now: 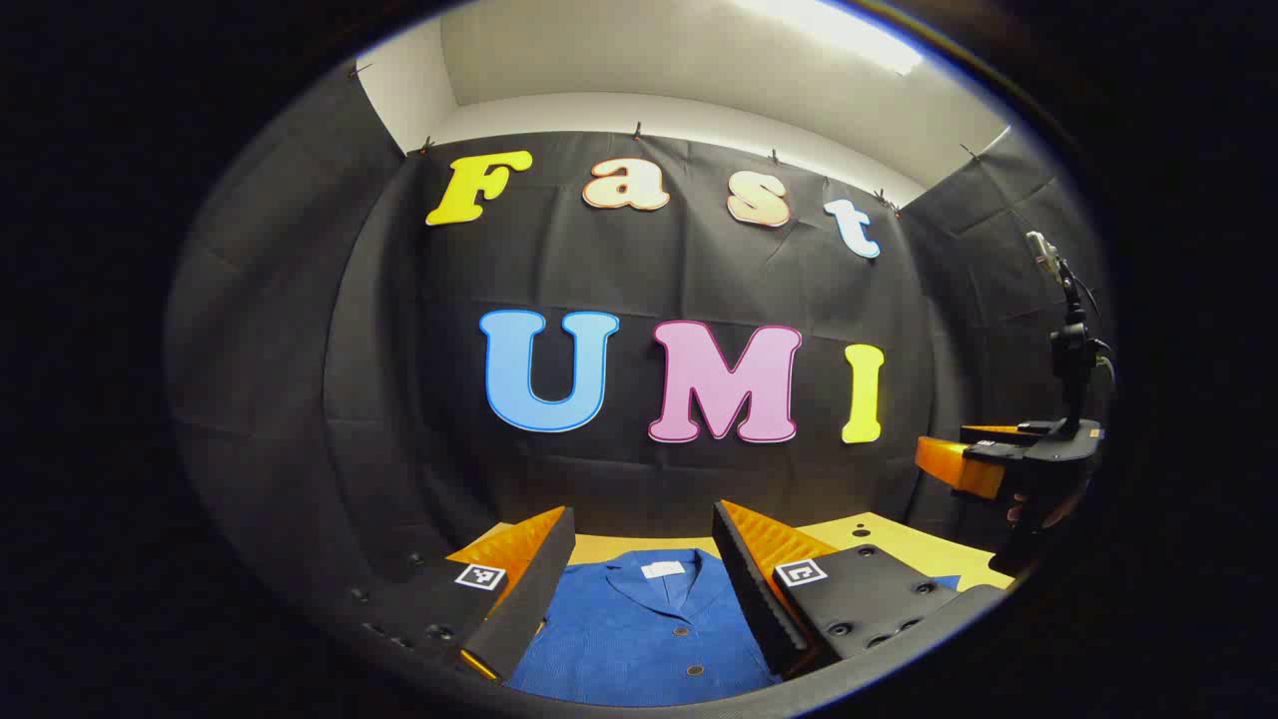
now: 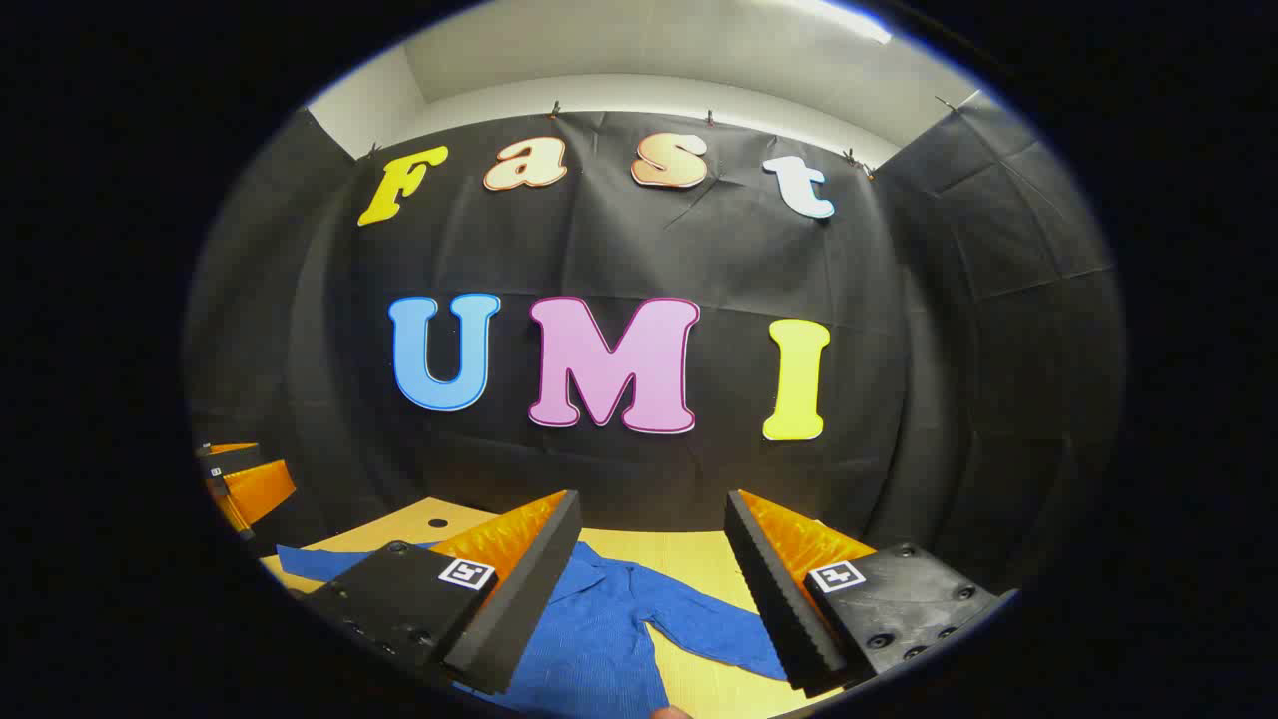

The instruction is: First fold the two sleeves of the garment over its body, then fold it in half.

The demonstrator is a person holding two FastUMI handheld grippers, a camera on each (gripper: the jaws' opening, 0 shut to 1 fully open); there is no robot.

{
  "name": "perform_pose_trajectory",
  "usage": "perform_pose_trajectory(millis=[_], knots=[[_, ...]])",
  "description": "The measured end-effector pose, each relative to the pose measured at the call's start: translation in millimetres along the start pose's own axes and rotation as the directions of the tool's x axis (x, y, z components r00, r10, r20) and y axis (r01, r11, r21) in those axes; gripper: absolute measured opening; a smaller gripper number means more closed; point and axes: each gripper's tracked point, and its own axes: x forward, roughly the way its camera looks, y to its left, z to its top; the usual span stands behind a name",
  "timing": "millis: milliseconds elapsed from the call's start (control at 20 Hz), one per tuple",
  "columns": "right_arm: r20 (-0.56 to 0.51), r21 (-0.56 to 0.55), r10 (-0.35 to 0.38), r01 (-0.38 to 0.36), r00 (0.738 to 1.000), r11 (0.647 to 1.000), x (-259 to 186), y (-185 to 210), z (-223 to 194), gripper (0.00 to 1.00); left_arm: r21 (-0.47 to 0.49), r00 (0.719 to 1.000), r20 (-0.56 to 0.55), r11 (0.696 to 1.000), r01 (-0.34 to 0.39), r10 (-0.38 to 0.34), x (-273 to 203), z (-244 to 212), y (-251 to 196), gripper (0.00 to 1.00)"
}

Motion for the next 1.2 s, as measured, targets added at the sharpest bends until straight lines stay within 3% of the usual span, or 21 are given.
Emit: perform_pose_trajectory(millis=[50, 100, 200, 500, 800, 850, 900, 950, 1000, 1200], knots=[[-0.006, 0.001, 0.003, -0.003, 1.0, 1.0, 0, -1, -2, 0.89, 0.003, 1.0, 0.006, 1.0, 0.006, -0.006, 1, 2, -3, 0.8], [-0.011, 0.0, 0.004, -0.004, 1.0, 1.0, -1, -3, -3, 0.98, 0.003, 1.0, 0.012, 1.0, 0.012, -0.012, 3, 3, -6, 0.8], [-0.009, -0.01, -0.002, 0.002, 1.0, 1.0, -2, -8, -1, 1.0, -0.012, 1.0, 0.022, 1.0, 0.018, -0.018, 7, 4, -10, 0.8], [-0.009, -0.031, -0.01, 0.01, 1.0, 0.999, -8, -20, -2, 0.98, -0.057, 1.0, 0.002, 0.998, 0.019, -0.019, 20, -5, -13, 0.8], [-0.006, -0.031, -0.033, 0.033, 0.999, 0.999, -1, -39, -2, 1.0, -0.02, 1.0, 0.004, 1.0, 0.019, -0.019, 32, -3, -16, 0.8], [-0.005, -0.032, -0.039, 0.039, 0.999, 0.999, 1, -43, -3, 0.98, -0.013, 1.0, 0.004, 1.0, 0.021, -0.021, 34, -4, -17, 0.8], [-0.007, -0.032, -0.041, 0.041, 0.999, 0.999, 4, -46, -5, 0.89, -0.008, 1.0, 0.004, 1.0, 0.023, -0.023, 36, -4, -19, 0.8], [-0.013, -0.032, -0.044, 0.044, 0.999, 0.999, 7, -48, -7, 0.89, -0.003, 1.0, 0.004, 1.0, 0.024, -0.024, 38, -3, -21, 0.8], [-0.018, -0.031, -0.046, 0.045, 0.999, 0.999, 10, -51, -9, 0.98, 0.004, 1.0, 0.007, 1.0, 0.026, -0.026, 40, -1, -24, 0.81], [-0.047, -0.021, -0.043, 0.042, 0.998, 0.999, 24, -66, -19, 0.98, 0.028, 0.999, 0.024, 0.999, 0.035, -0.035, 45, 6, -36, 0.8]])
